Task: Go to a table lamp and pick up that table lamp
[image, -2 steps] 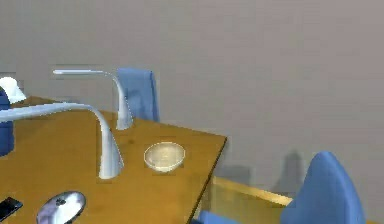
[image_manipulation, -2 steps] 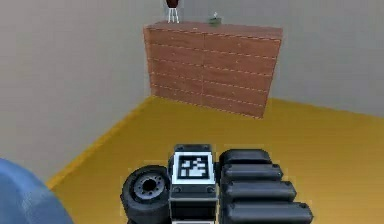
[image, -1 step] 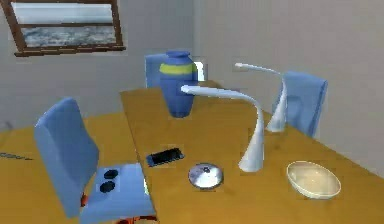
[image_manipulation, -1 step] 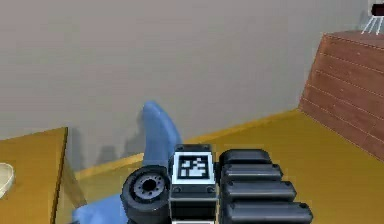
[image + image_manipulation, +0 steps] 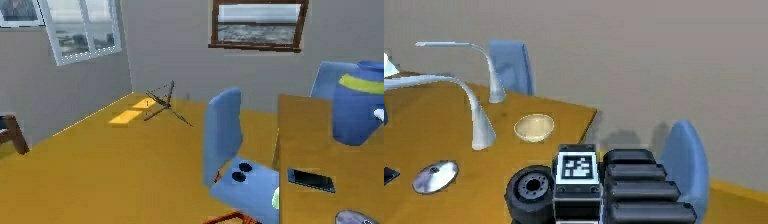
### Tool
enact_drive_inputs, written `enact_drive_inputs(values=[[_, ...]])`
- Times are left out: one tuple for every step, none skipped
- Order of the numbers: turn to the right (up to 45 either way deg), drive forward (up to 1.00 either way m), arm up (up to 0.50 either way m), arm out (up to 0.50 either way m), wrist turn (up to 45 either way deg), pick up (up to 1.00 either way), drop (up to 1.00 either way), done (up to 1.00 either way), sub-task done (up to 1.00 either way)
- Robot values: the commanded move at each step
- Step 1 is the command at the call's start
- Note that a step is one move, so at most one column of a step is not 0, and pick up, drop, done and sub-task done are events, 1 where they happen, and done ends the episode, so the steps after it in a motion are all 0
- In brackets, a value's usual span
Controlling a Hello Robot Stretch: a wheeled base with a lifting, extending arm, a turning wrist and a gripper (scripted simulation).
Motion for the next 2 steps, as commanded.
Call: enact_drive_inputs(values=[[-24.0,0.00,0.00,0.00,0.0,0.00,0.00,0.00,0.00],[0.0,0.00,0.00,0.46,0.0,0.00,0.00,0.00,0.00]])
